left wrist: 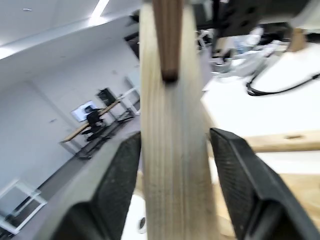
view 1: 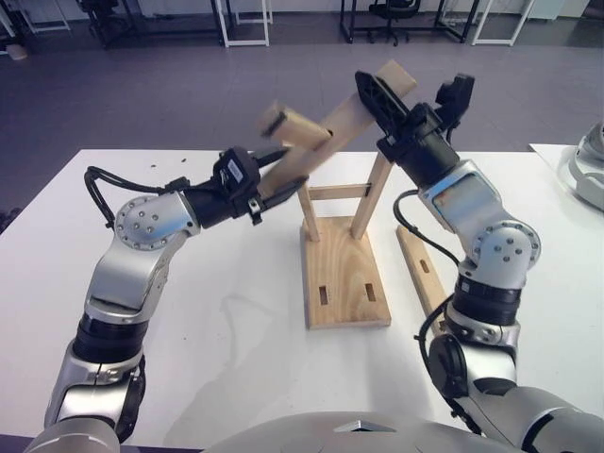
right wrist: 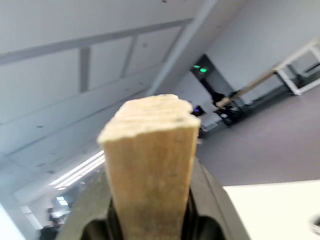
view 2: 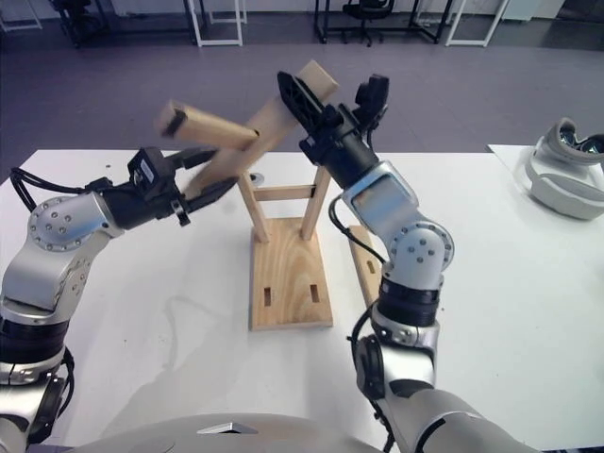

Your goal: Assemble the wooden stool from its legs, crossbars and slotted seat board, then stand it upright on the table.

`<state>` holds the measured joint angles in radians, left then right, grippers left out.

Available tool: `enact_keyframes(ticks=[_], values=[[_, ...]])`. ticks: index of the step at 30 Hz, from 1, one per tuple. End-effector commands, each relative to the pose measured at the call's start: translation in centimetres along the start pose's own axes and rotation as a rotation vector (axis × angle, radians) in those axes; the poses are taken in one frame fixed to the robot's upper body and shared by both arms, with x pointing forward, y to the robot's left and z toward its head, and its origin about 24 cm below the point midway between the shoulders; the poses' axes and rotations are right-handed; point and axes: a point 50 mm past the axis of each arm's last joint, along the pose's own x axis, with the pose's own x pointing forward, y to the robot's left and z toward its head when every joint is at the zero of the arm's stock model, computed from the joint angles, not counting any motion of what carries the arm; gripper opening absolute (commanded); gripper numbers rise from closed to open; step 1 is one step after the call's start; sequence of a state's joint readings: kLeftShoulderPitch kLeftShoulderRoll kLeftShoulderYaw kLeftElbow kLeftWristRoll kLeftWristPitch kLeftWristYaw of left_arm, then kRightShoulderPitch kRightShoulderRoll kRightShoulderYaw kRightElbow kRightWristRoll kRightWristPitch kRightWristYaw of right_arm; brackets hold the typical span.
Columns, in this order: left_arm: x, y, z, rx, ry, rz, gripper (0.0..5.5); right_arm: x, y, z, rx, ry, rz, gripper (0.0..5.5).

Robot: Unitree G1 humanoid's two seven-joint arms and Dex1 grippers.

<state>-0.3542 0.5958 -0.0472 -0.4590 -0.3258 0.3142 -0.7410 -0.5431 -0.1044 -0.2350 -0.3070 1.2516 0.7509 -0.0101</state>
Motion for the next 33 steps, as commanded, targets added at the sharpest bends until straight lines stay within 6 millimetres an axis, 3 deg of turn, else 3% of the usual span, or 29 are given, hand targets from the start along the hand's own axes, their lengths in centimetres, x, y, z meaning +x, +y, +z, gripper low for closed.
enact_keyframes(ticks=[1,2,4,8,11,15,23,27,33], values=[[-1.8,-2.4,-1.0,-0.132,0.065,-0.021,3.08,-7.3,-1.1,-0.4,-0.054,-0.071,-0.143,1.04],[-2.6,-3.1,-1.5,-0.187,0.084,0.009,3.32,-10.3,-1.3,-0.6,-0.065,-0.078,-0.218,1.04],[-4.2,-4.4,-2.3,-0.268,0.13,0.11,3.67,-13.9,-1.4,-0.7,-0.073,-0.073,-0.33,1.04],[-5.8,-6.0,-5.1,-0.374,0.229,0.321,4.19,-16.9,-1.9,-0.8,-0.084,-0.059,-0.483,1.04],[-6.0,-6.7,-6.6,-0.408,0.265,0.418,4.19,-17.1,-3.1,-1.5,-0.133,-0.029,-0.586,1.04],[-5.7,-6.9,-6.8,-0.403,0.263,0.457,4.19,-17.7,-4.4,-1.8,-0.229,0.023,-0.671,1.04],[-6.1,-7.6,-6.9,-0.406,0.301,0.474,4.19,-17.7,-2.5,1.0,-0.292,0.023,-0.624,1.05],[-6.2,-7.7,-7.0,-0.408,0.313,0.481,4.19,-17.1,-1.7,0.8,-0.217,0.033,-0.572,1.04],[-6.0,-7.8,-7.1,-0.409,0.321,0.494,4.19,-17.1,-2.5,1.1,-0.26,0.07,-0.626,1.04]])
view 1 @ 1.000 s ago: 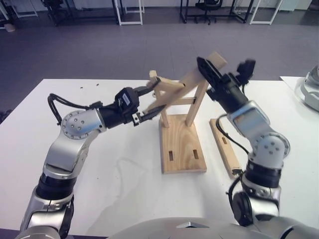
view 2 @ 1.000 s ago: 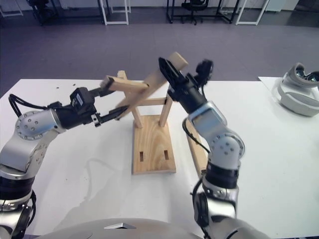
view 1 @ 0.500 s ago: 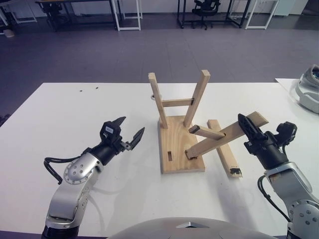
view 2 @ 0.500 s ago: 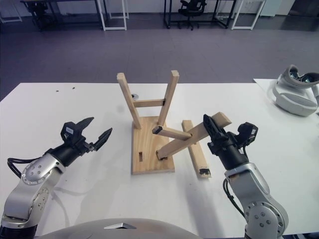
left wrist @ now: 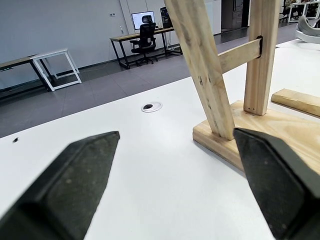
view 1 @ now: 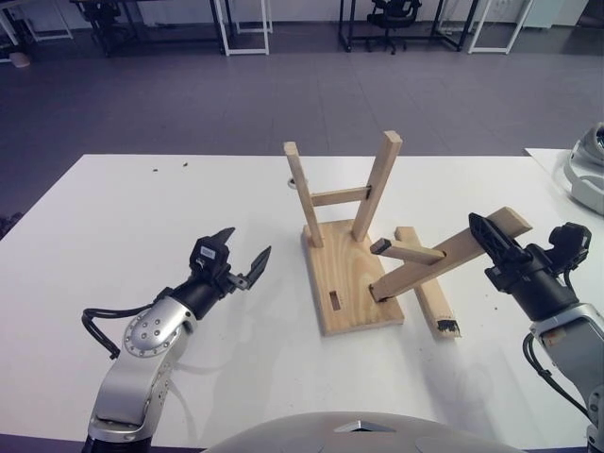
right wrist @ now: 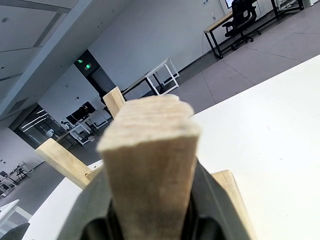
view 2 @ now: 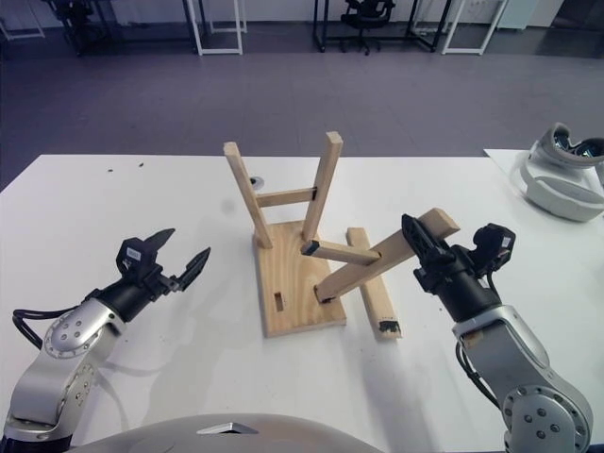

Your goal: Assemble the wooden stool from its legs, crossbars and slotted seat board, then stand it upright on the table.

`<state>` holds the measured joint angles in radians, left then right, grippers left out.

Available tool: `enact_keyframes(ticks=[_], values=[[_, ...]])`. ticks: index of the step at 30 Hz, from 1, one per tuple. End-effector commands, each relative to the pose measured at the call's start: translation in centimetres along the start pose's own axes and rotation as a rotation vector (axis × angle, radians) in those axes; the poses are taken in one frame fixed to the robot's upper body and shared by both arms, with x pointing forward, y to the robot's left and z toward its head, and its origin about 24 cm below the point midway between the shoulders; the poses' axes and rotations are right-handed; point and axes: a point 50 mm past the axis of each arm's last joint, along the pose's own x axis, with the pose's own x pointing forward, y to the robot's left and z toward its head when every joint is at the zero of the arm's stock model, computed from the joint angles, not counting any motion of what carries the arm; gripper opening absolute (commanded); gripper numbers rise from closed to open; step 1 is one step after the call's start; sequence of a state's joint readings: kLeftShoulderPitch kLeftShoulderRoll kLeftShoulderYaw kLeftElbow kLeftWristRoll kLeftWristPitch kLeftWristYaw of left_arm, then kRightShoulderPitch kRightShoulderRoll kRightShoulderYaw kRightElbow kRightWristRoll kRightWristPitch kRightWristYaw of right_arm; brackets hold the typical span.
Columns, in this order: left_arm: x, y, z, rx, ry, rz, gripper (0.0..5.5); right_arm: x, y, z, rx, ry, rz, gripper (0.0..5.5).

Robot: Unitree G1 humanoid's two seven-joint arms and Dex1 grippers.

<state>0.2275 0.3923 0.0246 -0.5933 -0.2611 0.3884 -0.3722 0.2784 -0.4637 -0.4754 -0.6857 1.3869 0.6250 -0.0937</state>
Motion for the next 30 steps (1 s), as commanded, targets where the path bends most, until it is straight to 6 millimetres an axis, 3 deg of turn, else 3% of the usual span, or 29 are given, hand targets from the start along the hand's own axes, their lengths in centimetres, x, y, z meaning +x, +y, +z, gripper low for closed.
enact_keyframes(ticks=[1,6,10,14,19,24,27,30], values=[[0.1,-0.3,-0.1,0.008,0.013,0.017,4.19,0.3,-0.6,0.0,-0.067,0.037,-0.053,1.04],[0.1,-0.5,-0.2,0.005,0.019,0.025,4.19,0.4,-1.4,0.0,-0.152,0.065,-0.106,1.04],[0.1,-0.5,-0.3,0.012,0.028,0.036,4.19,1.5,0.8,0.0,-0.307,0.101,-0.039,1.04],[0.4,-0.5,-0.2,0.012,0.03,0.058,4.19,2.5,2.8,-2.4,-0.486,0.219,-0.002,1.04],[0.8,-0.2,0.0,0.023,0.035,0.033,4.19,2.2,1.0,-5.0,-0.459,0.304,-0.048,1.04],[1.1,-0.2,0.0,0.023,0.027,0.04,4.19,4.1,2.8,-1.7,-0.412,0.105,0.051,1.04],[1.4,-0.1,0.0,0.018,0.019,0.049,4.19,4.9,5.0,1.5,-0.373,-0.099,0.17,1.04],[1.4,-0.1,-0.2,0.011,0.021,0.061,4.19,4.8,7.6,4.2,-0.371,-0.239,0.321,1.83]])
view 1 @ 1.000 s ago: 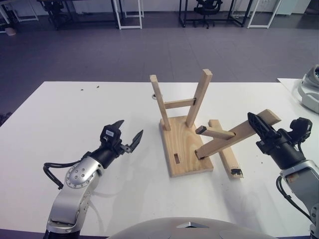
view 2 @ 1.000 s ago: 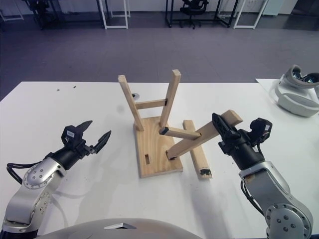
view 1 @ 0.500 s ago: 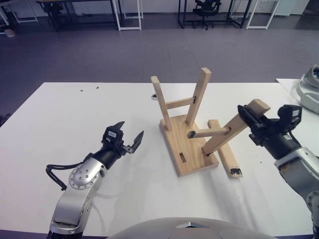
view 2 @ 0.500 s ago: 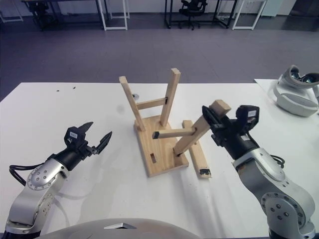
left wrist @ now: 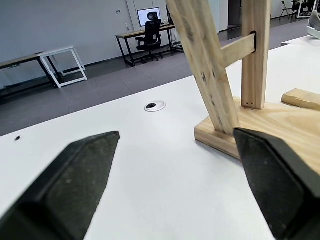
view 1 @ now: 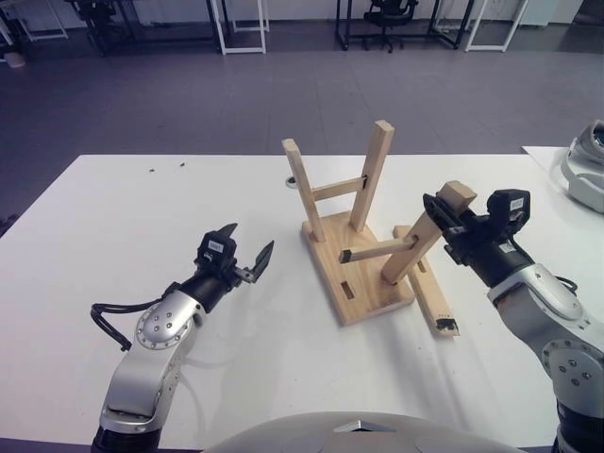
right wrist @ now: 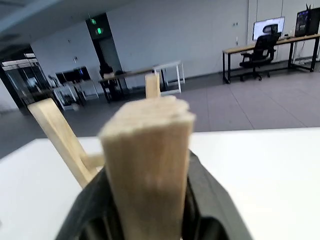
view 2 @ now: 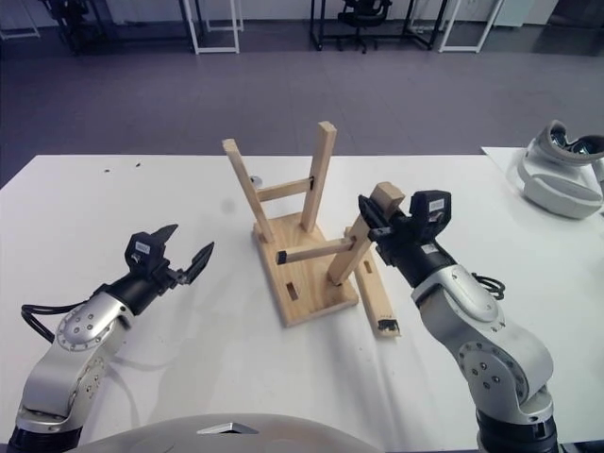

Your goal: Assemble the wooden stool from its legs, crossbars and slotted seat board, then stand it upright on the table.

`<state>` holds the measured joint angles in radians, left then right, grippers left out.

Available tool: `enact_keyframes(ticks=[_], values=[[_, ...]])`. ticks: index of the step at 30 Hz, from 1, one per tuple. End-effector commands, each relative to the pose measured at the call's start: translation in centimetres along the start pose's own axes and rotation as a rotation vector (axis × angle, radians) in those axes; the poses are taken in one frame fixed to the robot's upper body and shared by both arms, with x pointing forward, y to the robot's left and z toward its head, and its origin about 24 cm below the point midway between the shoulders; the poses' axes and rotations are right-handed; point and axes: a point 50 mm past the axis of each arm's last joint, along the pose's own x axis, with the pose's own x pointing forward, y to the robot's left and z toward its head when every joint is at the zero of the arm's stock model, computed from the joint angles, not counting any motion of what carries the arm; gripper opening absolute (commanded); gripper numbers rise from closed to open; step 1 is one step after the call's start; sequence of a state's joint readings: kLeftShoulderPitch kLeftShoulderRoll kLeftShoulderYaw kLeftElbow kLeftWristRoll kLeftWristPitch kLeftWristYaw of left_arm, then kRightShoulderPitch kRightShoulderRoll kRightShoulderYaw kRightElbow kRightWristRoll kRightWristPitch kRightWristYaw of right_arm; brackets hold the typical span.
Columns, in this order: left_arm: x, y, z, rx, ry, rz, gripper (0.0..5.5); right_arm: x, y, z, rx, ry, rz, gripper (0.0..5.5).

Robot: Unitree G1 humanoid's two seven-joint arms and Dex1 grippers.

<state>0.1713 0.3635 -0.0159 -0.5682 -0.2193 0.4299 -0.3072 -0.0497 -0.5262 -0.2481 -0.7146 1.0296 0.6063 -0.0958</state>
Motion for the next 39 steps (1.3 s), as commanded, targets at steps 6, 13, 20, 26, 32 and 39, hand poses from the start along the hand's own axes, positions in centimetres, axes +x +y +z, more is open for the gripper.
enact_keyframes(ticks=[6,13,20,26,32,39], values=[[0.6,0.3,-0.3,0.012,-0.005,0.026,4.19,1.0,-0.8,9.1,-0.063,-0.296,0.141,2.94],[1.3,0.7,-0.3,0.029,-0.007,0.02,4.19,-0.9,-7.2,-5.0,0.0,0.367,-0.239,3.58],[1.7,0.6,-0.5,0.037,0.01,0.005,4.19,-4.2,-5.3,-12.6,-0.021,0.744,-0.179,3.58],[1.6,0.4,-0.8,0.034,0.022,0.002,4.19,-5.0,-6.5,-13.3,-0.127,0.83,-0.271,3.4],[1.7,0.4,-0.4,0.035,0.007,0.006,4.19,-5.5,-7.9,-12.9,-0.187,0.875,-0.278,2.18],[2.7,4.1,15.3,-0.386,-0.716,-0.049,4.19,3.5,-8.9,2.5,-0.55,0.089,-0.163,2.07]])
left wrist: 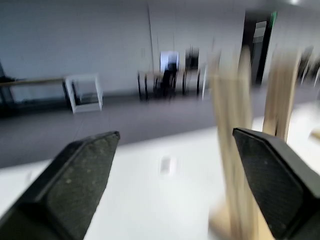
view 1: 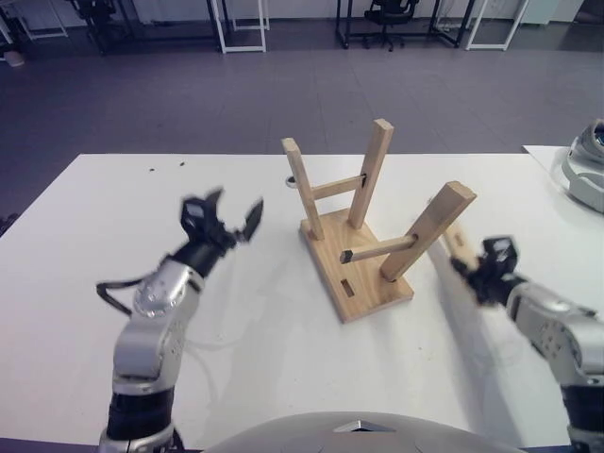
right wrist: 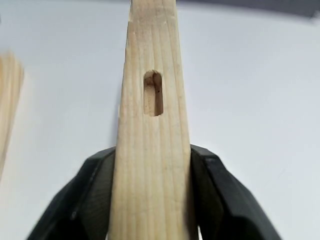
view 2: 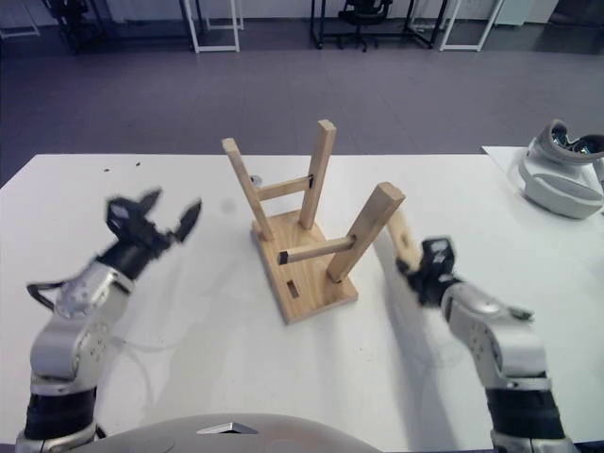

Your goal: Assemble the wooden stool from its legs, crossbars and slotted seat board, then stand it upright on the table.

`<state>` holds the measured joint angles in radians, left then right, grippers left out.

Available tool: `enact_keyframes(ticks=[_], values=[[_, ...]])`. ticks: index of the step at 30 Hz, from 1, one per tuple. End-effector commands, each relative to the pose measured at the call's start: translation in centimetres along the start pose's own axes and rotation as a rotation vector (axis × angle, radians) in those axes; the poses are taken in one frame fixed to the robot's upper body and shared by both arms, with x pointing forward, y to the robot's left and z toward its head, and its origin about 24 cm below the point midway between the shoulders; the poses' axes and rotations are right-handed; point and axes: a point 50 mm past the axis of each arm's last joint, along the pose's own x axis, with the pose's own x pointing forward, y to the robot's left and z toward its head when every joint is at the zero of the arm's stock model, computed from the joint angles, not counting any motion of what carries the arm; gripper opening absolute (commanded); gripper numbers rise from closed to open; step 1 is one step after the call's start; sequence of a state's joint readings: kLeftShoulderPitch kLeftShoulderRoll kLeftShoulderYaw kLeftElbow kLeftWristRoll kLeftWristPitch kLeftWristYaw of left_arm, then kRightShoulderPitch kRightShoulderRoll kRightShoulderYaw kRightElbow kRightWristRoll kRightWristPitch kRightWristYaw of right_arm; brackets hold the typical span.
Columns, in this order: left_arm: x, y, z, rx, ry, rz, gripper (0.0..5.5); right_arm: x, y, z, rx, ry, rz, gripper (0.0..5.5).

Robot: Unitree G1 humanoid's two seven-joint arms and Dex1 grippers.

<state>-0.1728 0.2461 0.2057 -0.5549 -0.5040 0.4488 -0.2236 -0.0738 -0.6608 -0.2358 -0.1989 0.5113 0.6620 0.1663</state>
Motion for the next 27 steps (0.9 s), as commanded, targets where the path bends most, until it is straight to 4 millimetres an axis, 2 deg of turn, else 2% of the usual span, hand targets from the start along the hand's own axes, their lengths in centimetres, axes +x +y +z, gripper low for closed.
enact_keyframes(ticks=[1,3,5,7,9,17,23,25,27], values=[[4.8,-1.9,8.0,-0.36,-0.315,-0.206,4.19,-0.1,2.2,11.7,-0.305,-0.529,0.142,2.07],[6.8,-3.5,10.4,-0.535,-0.353,-0.371,4.19,-0.7,5.5,15.2,-0.464,-0.708,0.282,2.07],[8.6,-4.4,11.5,-0.611,-0.328,-0.467,4.19,-1.6,9.2,17.6,-0.552,-0.864,0.449,2.07],[9.6,-5.4,12.0,-0.641,-0.297,-0.541,4.19,-2.8,13.1,18.8,-0.597,-0.987,0.621,2.07],[10.0,-6.1,12.1,-0.647,-0.27,-0.576,3.98,-3.7,15.1,18.8,-0.589,-1.057,0.724,2.07],[9.9,-6.7,11.1,-0.637,-0.209,-0.601,2.46,-3.2,14.8,18.0,-0.565,-1.019,0.669,2.07],[10.2,-6.9,10.7,-0.643,-0.201,-0.6,1.27,-3.7,15.1,17.8,-0.548,-1.024,0.646,2.07],[10.2,-7.0,10.8,-0.649,-0.207,-0.602,1.04,-3.8,15.1,17.9,-0.548,-1.026,0.644,2.07],[10.1,-7.1,10.9,-0.651,-0.21,-0.605,1.03,-3.8,15.1,17.9,-0.552,-1.025,0.644,2.07]])
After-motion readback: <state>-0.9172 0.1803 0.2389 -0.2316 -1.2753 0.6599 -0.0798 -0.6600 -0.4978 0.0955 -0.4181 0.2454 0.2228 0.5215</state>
